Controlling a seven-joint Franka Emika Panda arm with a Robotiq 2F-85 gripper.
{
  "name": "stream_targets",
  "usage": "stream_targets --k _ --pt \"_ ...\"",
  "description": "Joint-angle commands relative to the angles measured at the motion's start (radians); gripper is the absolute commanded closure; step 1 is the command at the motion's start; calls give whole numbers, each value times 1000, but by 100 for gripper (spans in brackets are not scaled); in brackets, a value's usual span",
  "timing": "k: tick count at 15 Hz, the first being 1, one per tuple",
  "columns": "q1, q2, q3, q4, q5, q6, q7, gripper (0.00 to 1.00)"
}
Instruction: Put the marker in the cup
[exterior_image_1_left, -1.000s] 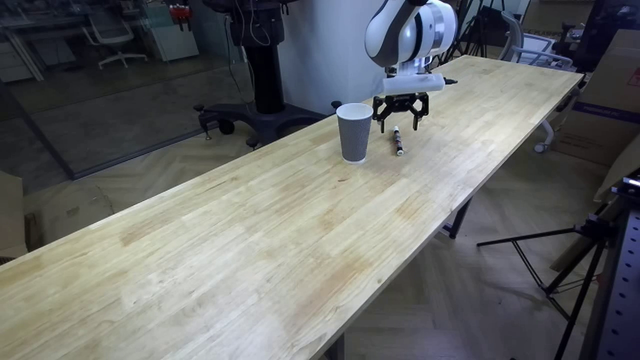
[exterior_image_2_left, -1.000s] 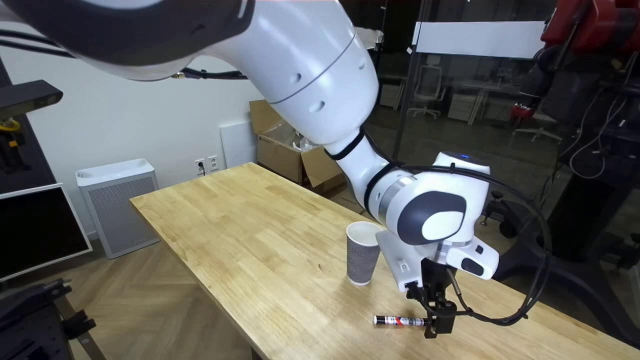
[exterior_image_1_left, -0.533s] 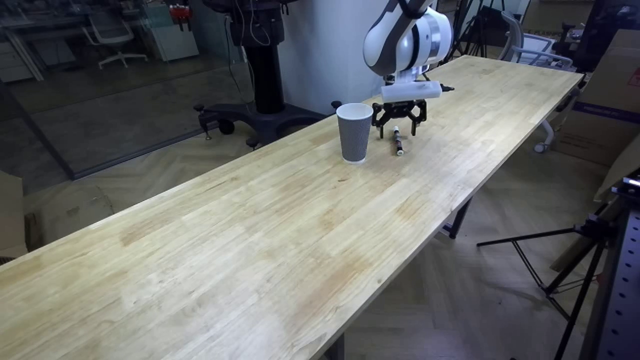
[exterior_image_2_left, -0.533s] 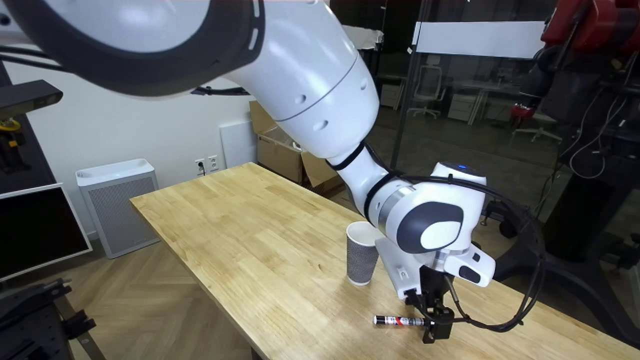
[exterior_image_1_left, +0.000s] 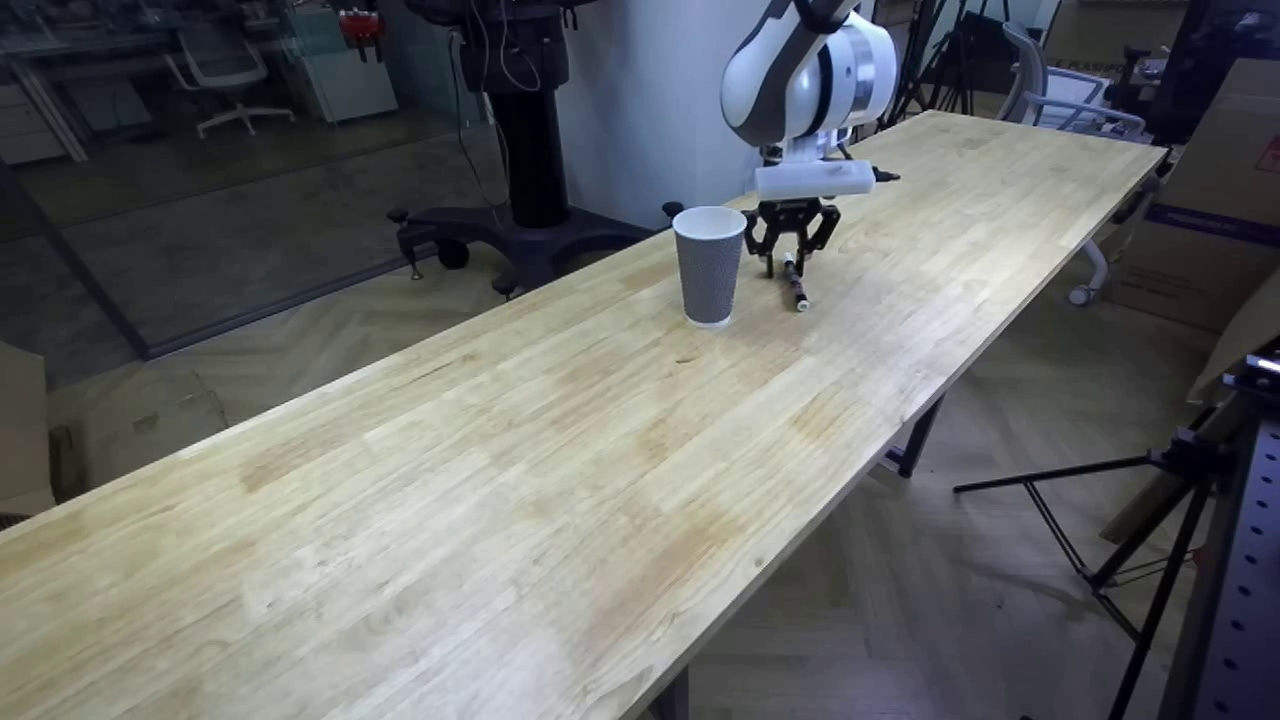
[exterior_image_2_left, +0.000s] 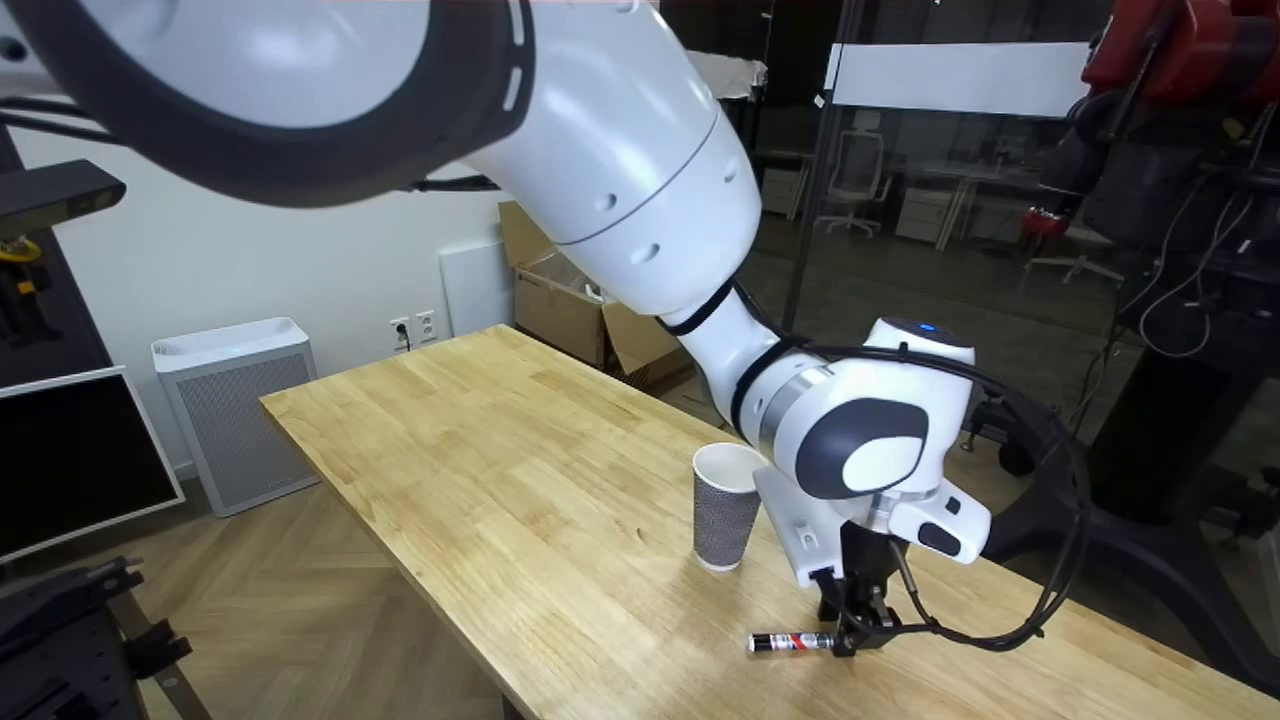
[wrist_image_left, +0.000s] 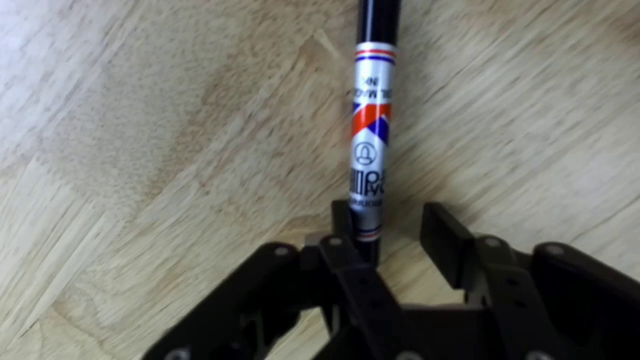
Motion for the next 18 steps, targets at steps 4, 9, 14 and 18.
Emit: stream_targets --k 4,9,14,18 --pt "-16 14 9 35 19 -3 16 99" --pt "2 -96 -26 -89 9 69 31 96" --pt "68 -277 -95 -273 -22 147 60 96" --pt "186 -438 -185 -415 -118 189 133 96"
